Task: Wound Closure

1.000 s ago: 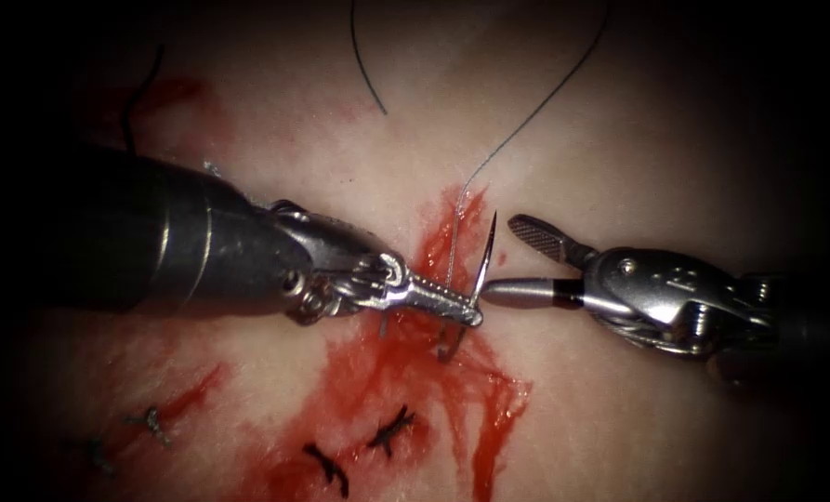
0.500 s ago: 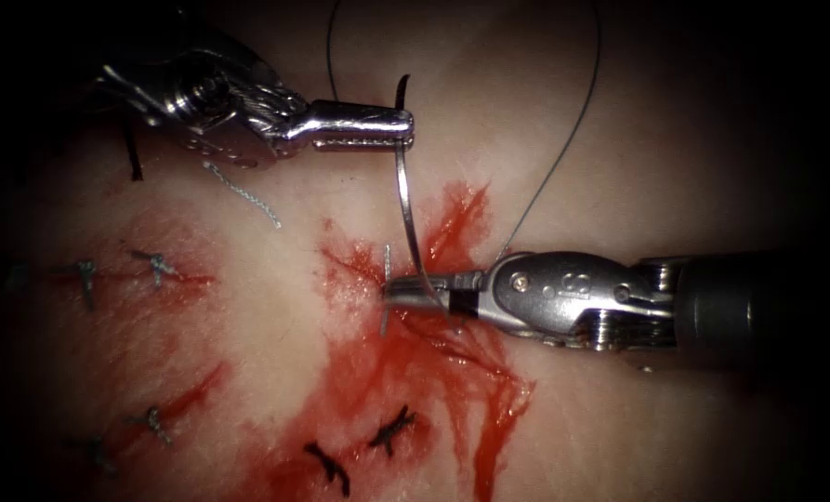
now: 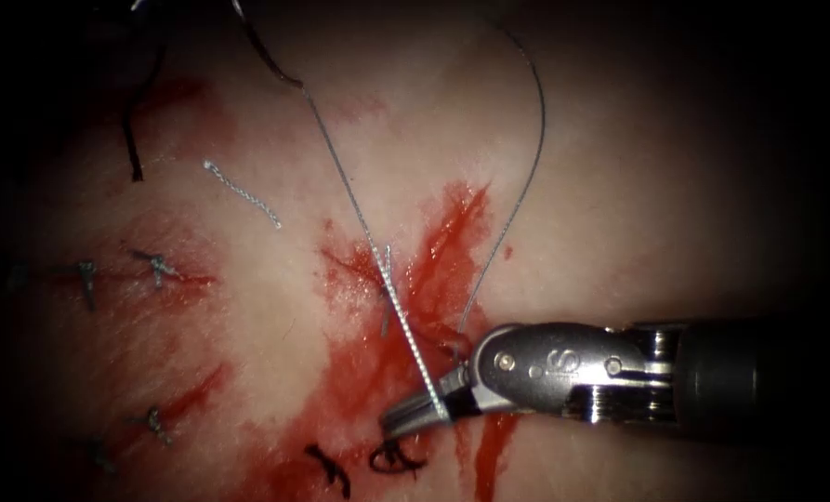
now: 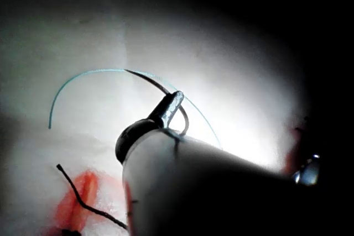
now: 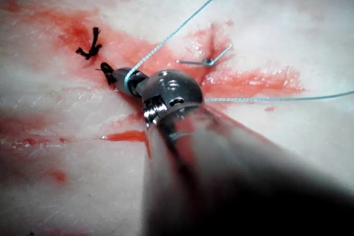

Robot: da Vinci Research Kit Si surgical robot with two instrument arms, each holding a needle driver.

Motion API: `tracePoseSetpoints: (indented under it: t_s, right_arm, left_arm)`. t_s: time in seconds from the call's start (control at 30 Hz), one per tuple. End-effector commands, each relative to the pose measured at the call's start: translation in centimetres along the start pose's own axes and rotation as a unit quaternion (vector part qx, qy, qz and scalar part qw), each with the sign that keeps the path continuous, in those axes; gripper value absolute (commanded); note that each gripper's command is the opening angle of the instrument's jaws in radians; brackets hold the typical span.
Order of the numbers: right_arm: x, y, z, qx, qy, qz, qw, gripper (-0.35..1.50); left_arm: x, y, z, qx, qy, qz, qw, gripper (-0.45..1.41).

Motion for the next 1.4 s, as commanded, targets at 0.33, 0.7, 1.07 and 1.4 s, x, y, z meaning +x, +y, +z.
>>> tracePoseSetpoints:
  t_s: [0.33,0.7,1.07,1.4]
  right_arm:
    - [-0.29,-0.64,-0.09,0.029,-0.014,0.169,0.985,-0.35]
    - [-0.46,-1.03,-0.21,0.044,-0.060,0.268,0.960,-0.35]
    - [-0.52,-1.09,-0.29,0.050,-0.082,0.302,0.948,-0.35]
    - [-0.46,-0.99,-0.43,0.000,-0.049,0.311,0.949,-0.35]
  left_arm:
    - [0.80,0.09,-0.66,0.052,0.071,0.050,0.995,-0.45]
    - [1.17,0.26,-0.98,0.079,0.109,0.093,0.987,-0.45]
    - [1.29,0.38,-1.10,0.079,0.130,0.103,0.983,-0.45]
    - [1.18,0.38,-0.99,0.074,0.126,0.115,0.982,-0.45]
